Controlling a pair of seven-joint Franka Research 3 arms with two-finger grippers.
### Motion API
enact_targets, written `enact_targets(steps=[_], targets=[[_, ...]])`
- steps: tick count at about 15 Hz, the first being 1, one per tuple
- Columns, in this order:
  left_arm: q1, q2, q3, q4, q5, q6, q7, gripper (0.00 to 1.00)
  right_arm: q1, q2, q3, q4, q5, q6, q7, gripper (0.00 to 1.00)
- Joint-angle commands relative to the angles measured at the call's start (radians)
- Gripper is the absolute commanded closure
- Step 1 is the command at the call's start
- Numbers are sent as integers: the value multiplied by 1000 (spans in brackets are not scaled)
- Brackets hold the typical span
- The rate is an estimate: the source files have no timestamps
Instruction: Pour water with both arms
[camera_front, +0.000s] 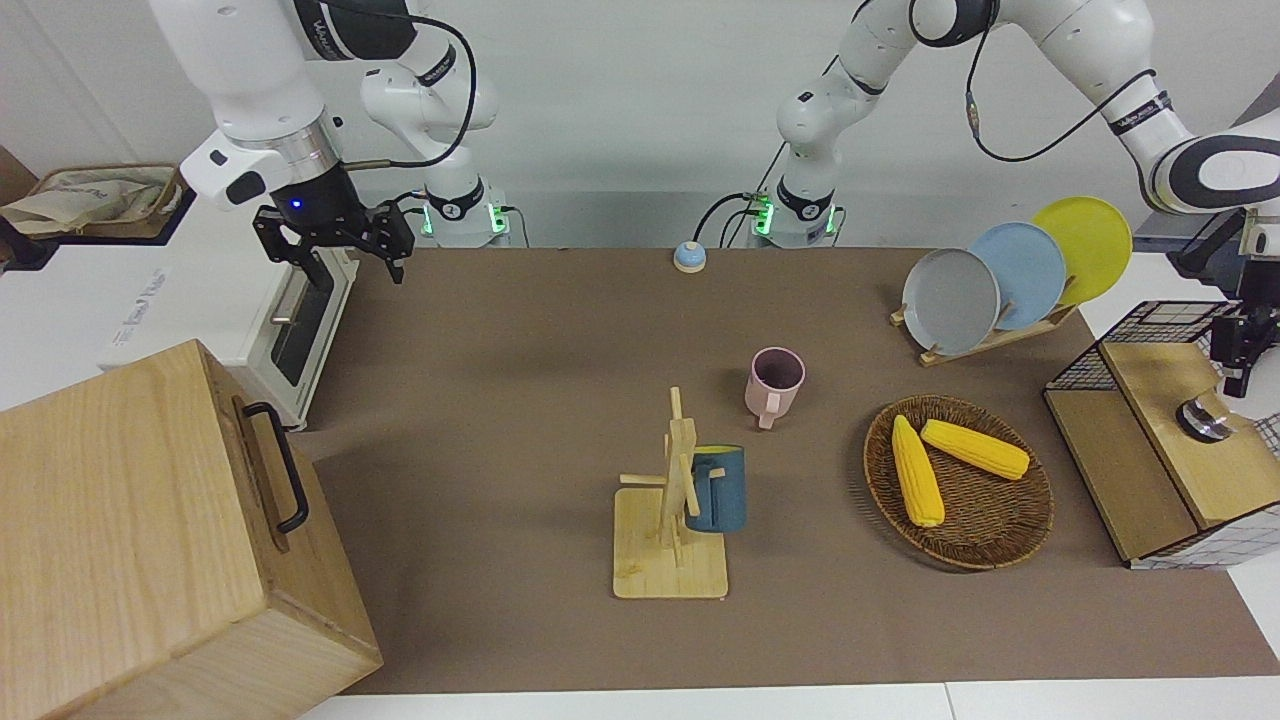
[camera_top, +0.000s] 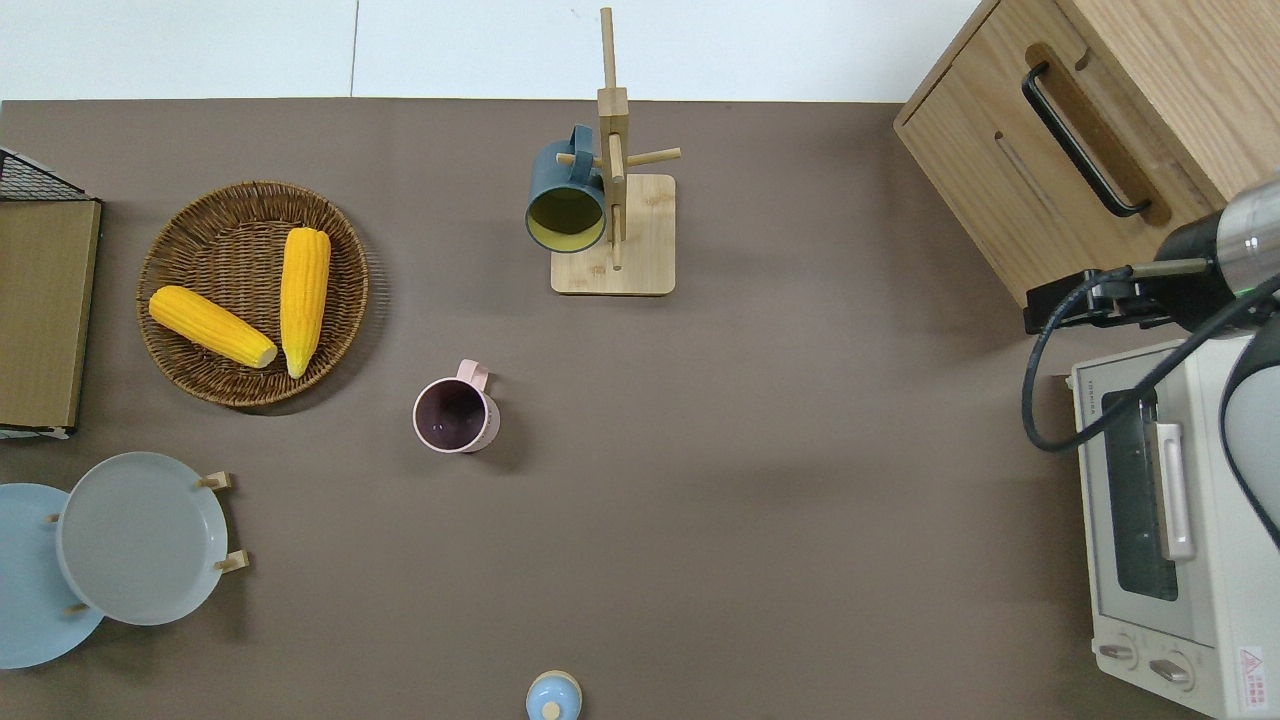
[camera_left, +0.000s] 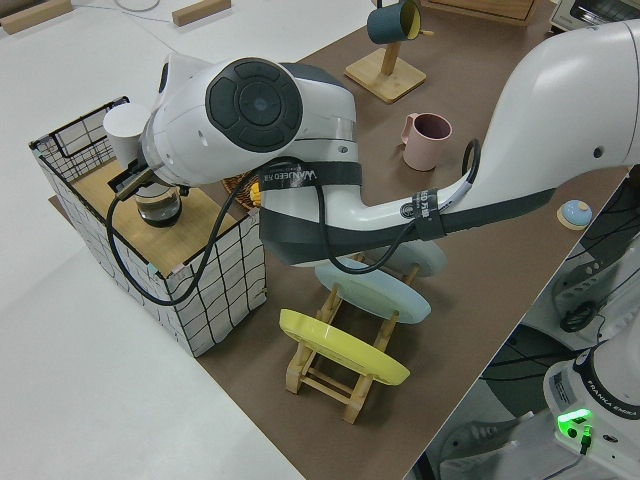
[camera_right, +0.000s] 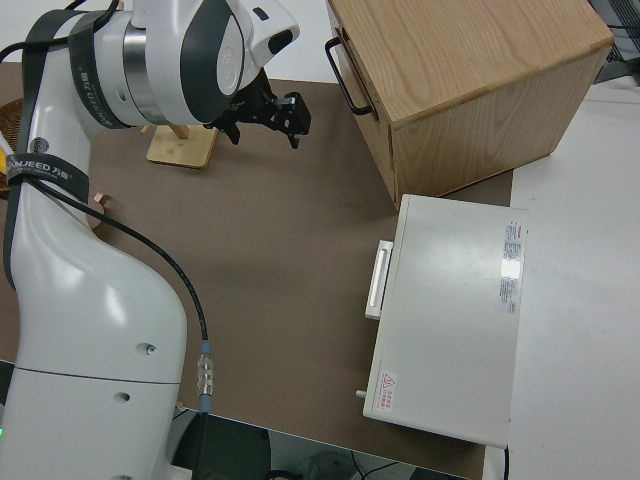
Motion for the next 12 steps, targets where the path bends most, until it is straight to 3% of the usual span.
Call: enact_targets(steps=[1, 2, 3, 4, 5, 10, 12], targets=[[9, 14, -8, 40, -28, 10, 34, 938, -10, -7, 5, -6, 22, 7, -17, 5], [9, 17, -9, 40, -28, 12, 34, 919, -10, -7, 4, -6, 22, 7, -17, 5], [8, 17, -9, 40, -27, 13, 32, 720, -10, -7, 4, -6, 22, 7, -18, 5], [6, 19, -9, 40, -25, 13, 32, 273, -10, -7, 4, -6, 24, 7, -17, 5], [8, 19, -9, 40, -23, 15, 32, 11, -10, -7, 4, -6, 22, 7, -17, 5], [11, 6, -8, 51, 15, -16, 2, 2, -10, -7, 4, -6, 24, 7, -18, 5], [20, 2, 5, 66, 91, -119, -73, 2, -10, -7, 4, -6, 24, 7, -17, 5]])
